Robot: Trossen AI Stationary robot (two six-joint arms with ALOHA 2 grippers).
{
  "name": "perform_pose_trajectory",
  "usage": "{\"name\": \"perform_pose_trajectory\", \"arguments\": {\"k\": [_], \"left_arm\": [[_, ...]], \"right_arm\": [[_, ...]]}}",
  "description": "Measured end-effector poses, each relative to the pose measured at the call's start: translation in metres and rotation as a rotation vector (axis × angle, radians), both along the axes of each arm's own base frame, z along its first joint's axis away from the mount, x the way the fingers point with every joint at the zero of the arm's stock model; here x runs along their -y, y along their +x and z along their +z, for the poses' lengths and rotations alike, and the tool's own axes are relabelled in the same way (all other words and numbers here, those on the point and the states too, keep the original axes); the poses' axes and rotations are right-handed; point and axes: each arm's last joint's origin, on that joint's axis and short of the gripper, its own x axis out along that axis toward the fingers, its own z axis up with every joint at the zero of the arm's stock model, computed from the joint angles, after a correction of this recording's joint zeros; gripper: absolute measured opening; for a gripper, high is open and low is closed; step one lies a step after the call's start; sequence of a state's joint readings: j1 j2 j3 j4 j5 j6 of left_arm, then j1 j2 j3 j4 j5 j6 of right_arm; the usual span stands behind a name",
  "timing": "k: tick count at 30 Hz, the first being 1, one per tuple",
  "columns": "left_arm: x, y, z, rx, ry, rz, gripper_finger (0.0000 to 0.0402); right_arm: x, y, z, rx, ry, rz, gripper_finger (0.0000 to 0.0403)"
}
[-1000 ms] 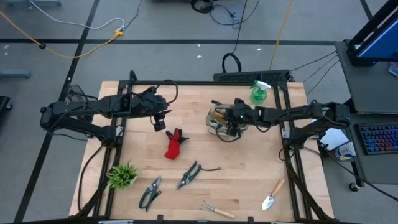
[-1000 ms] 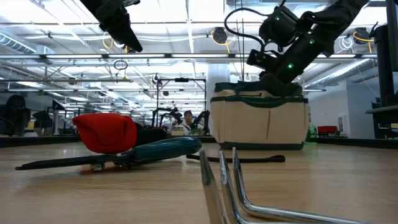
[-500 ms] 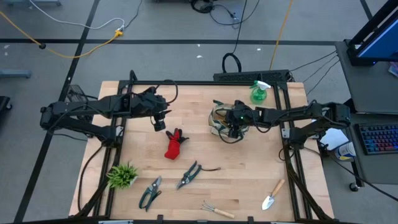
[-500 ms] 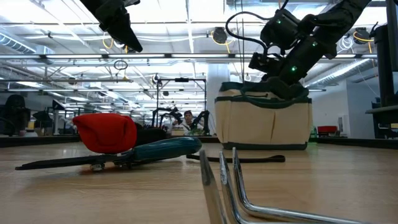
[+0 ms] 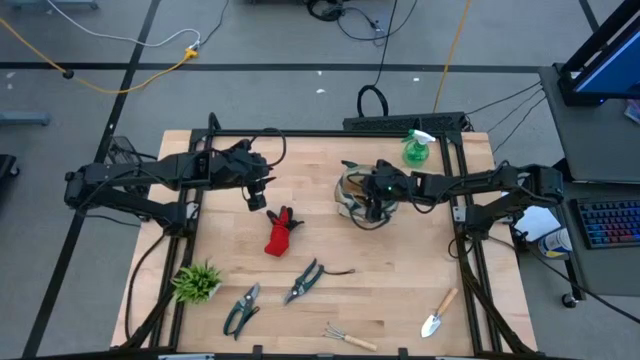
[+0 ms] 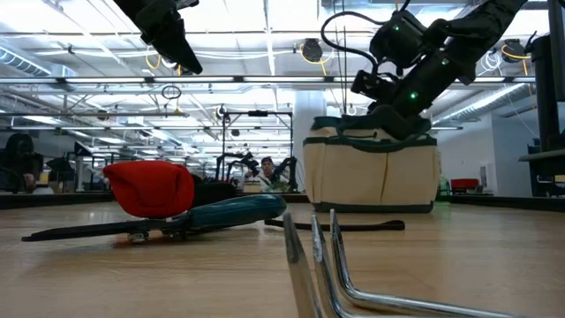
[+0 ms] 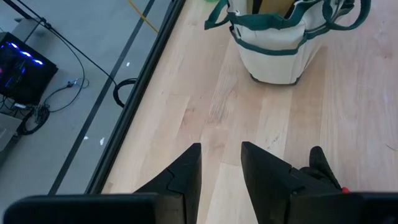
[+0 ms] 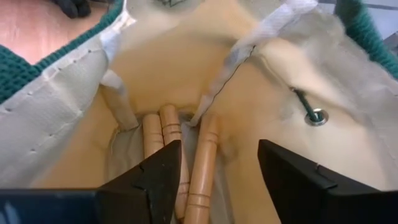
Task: Pick & Place Garden tools in Gardening bag
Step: Put the brow trowel into the gardening bag
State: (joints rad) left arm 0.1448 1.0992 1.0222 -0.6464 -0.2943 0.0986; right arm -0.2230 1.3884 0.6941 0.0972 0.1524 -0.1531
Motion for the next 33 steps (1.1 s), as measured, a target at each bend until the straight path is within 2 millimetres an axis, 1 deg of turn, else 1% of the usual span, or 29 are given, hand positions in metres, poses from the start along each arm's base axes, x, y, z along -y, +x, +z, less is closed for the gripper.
{"name": "perform_pose_trajectory", "arguments": {"k": [5,18,29,33], "left_arm": [[0.0,0.0,0.0,0.0,0.0,0.0,0.0118],[0.0,0.0,0.0,0.003,-0.005,0.004,0.0118],[0.0,0.0,0.0,0.009,-0.018,0.017,0.0118],[0.0,0.0,0.0,0.009,-0.018,0.017,0.0118]], "right_arm": [[0.0,0.0,0.0,0.003,-0.001,0.0,0.0211],[0.0,0.0,0.0,0.005,-0.002,0.002,0.0201],[0.001,0.007,0.01,0.104,-0.065,0.03,0.0201],[0.001,0.007,0.01,0.109,-0.066,0.03,0.0201]]}}
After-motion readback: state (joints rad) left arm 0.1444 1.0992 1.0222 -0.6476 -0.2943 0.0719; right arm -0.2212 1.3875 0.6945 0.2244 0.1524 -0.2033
